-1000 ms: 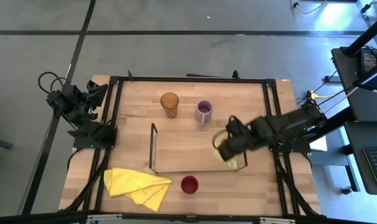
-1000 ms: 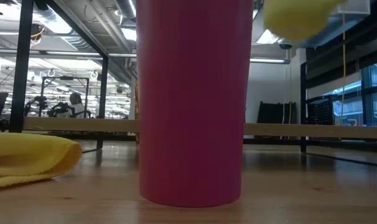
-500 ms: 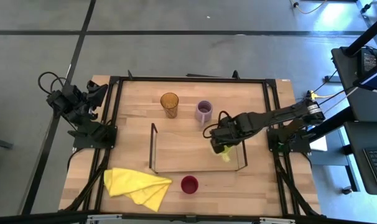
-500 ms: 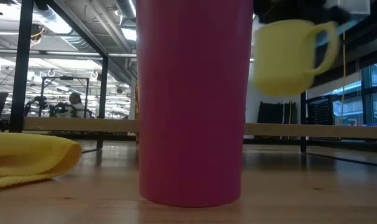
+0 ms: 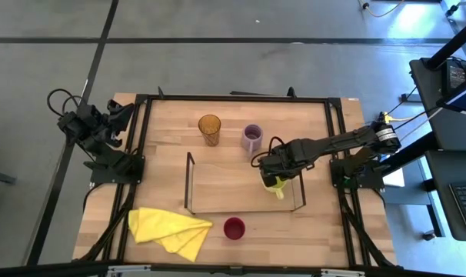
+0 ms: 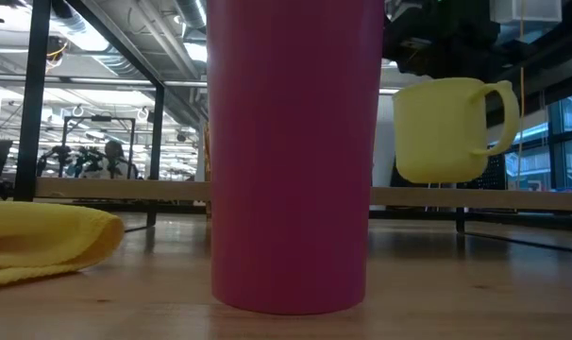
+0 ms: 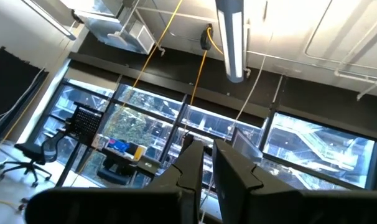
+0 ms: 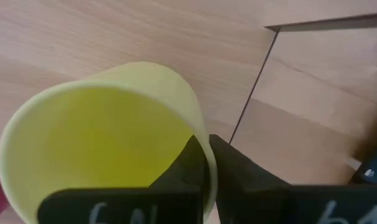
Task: Stack small to large cups/mugs on shelf
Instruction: Put the yellow mug on the shelf
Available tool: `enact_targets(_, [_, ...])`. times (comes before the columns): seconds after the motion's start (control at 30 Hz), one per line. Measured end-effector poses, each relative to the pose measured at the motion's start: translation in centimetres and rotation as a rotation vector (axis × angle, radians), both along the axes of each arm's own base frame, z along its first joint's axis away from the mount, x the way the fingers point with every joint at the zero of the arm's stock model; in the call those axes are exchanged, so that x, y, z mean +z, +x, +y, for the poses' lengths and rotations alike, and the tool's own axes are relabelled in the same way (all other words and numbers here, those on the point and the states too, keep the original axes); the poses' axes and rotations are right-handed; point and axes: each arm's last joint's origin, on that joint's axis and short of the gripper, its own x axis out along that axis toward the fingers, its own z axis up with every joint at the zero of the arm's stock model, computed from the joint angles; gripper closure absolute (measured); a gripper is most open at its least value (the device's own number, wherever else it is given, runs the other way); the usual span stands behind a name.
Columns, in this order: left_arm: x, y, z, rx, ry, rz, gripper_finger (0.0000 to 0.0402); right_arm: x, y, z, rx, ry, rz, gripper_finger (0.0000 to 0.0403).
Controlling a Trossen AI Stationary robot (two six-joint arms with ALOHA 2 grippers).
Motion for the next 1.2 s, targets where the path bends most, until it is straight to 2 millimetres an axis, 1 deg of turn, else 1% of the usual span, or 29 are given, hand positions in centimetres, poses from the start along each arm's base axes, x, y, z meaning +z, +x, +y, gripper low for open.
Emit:
enact_targets(0.17, [0.0, 0.0, 0.0, 0.008, -0.008, 0.006, 0.0370, 0.0, -0.1, 0.0, -0.004, -0.013, 0.007, 0.0369])
enact_targets(0.43, [0.0, 0.0, 0.0, 0.012, -0.013, 0.009, 0.0370, 0.0, -0.3, -0.1, 0.012, -0.034, 0.030, 0.0306])
enact_targets(0.53, [-0.1, 0.0, 0.1, 0.030, -0.032, 0.022, 0.0370, 0.0, -0.3, -0.2, 0.017, -0.071, 0.028, 0.0287])
enact_targets(0.67, [-0.1, 0.0, 0.1, 0.036, -0.039, 0.026, 0.0370, 0.9, -0.2, -0.4, 0.025, -0.122, 0.015, 0.0270])
enact_targets(0.77, [-0.1, 0.0, 0.1, 0.035, -0.039, 0.026, 0.0370, 2.1, -0.3, -0.6, 0.043, -0.183, 0.014, 0.0266])
enact_targets(0.97, [-0.1, 0.0, 0.1, 0.035, -0.039, 0.026, 0.0370, 6.1, 0.0, -0.9, 0.116, -0.332, -0.060, 0.0266])
enact_targets(1.07, [-0.1, 0.0, 0.1, 0.035, -0.039, 0.026, 0.0370, 7.4, 0.6, -1.2, 0.144, -0.308, -0.127, 0.0276])
enact_targets(1.2, [-0.1, 0.0, 0.1, 0.034, -0.038, 0.025, 0.0370, 8.1, 1.5, -1.6, 0.166, -0.222, -0.220, 0.0318])
